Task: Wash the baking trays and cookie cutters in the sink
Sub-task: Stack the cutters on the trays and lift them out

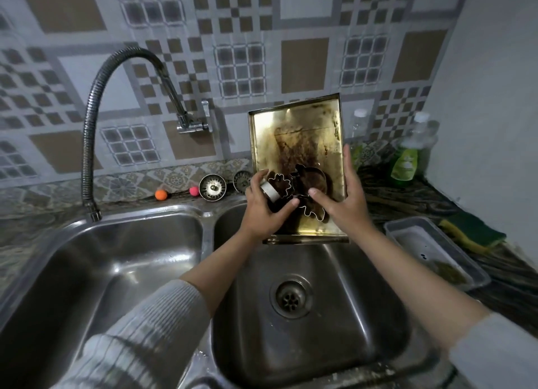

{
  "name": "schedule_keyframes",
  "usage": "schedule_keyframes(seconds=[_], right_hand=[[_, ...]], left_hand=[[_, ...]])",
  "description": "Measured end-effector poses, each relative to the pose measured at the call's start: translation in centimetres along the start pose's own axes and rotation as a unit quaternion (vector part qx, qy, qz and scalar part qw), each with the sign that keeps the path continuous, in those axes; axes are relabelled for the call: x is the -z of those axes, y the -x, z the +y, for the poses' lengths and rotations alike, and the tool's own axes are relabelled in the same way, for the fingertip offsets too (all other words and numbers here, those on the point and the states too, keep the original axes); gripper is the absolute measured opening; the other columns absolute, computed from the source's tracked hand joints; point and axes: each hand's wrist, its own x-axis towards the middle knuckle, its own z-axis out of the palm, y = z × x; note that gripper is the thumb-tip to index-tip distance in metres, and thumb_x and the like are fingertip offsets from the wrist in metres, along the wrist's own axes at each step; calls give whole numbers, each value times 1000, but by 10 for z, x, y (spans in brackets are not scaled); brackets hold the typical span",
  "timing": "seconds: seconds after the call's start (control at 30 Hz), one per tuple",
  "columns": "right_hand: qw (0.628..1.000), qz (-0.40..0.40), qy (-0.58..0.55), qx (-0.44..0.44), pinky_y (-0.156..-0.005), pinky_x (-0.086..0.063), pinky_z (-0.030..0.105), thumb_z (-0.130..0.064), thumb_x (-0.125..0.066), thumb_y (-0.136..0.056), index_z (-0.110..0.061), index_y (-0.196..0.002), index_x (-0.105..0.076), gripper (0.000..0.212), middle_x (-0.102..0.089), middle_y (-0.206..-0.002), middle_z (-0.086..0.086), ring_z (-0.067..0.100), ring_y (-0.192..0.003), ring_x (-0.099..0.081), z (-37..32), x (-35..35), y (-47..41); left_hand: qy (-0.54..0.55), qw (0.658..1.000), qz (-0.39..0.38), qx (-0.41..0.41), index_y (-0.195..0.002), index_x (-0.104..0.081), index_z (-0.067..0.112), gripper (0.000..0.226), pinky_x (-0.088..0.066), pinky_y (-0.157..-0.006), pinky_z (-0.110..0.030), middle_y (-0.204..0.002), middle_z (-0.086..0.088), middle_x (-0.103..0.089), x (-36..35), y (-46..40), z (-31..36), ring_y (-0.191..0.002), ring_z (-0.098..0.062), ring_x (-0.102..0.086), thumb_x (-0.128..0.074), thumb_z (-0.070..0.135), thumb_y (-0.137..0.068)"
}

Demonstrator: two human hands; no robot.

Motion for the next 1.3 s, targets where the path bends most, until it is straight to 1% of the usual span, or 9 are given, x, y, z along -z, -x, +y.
schedule_keyframes(seconds=[0.07, 0.17, 0.27, 0.43, 0.6, 0.8, 0.97, 1.2, 1.3], right_hand=[[1000, 4, 2, 19, -115, -18, 32, -32, -76, -76, -42, -149, -6, 102, -6, -160, -11, 7, -146, -8, -4, 1, 0], [999, 7, 3, 38, -106, -17, 5, -25, -76, -78, -35, -151, -9, 100, -13, -158, -13, -6, -141, -13, -9, 3, 1], [998, 7, 10, 55, -102, -16, -2, -21, -77, -77, -29, -152, -11, 100, -16, -155, -15, -20, -133, -12, -12, 4, 0], [997, 5, 20, 75, -104, -15, -1, -19, -77, -77, -26, -152, -12, 99, -17, -155, -11, -22, -132, -11, -16, 7, -1], [996, 0, 32, 88, -101, -16, -3, -23, -78, -77, -31, -152, -11, 100, -20, -152, -11, -20, -132, -14, -17, 7, -7], [994, -11, 47, 96, -97, -16, -7, -27, -78, -76, -38, -150, -10, 101, -24, -148, -12, -22, -128, -14, -22, 5, -13], [993, -15, 54, 106, -91, -19, -9, -27, -78, -76, -37, -150, -11, 101, -28, -144, -8, -30, -121, -15, -28, 2, -13], [992, -30, 40, 113, -103, -22, 3, -32, -77, -76, -43, -149, -9, 101, -26, -149, -6, -17, -131, -19, -32, 0, -17], [992, -32, 31, 114, -106, -21, 8, -32, -78, -76, -43, -149, -8, 101, -24, -150, -8, -14, -134, -19, -33, 0, -18]], left_hand=[[-4, 1000, 8, -21, -138, -22, 28, 86, -34, -105, -30, -138, -7, -32, 1, -2, 2, -132, -19, -35, -71, 51, -72], [-3, 1000, 6, -30, -133, -19, 36, 81, -33, -104, -29, -138, -6, -30, 1, -3, 4, -132, -18, -33, -70, 50, -73], [-1, 1000, 7, -30, -135, -19, 33, 82, -35, -107, -33, -138, -8, -30, 0, -3, 4, -132, -21, -34, -70, 50, -73], [-1, 999, 7, -35, -135, -20, 29, 81, -34, -107, -32, -135, -6, -30, -1, -4, 5, -132, -21, -34, -69, 50, -74], [-5, 998, 15, -53, -125, -15, 48, 74, -35, -106, -34, -135, -7, -32, 2, -8, 7, -131, -22, -35, -64, 60, -71], [-5, 998, 25, -61, -128, -17, 37, 77, -36, -105, -31, -132, -6, -30, 7, -11, 7, -130, -21, -36, -64, 58, -72], [-3, 997, 33, -64, -125, -15, 45, 74, -40, -106, -38, -133, -10, -33, 12, -12, 5, -127, -24, -40, -64, 59, -72], [-5, 998, 32, -53, -135, -19, 24, 87, -37, -99, -26, -132, -9, -31, 19, -11, 10, -126, -22, -39, -61, 61, -69], [-7, 998, 29, -56, -140, -17, 21, 91, -30, -97, -14, -132, -5, -28, 20, -10, 13, -128, -17, -33, -65, 56, -72]])
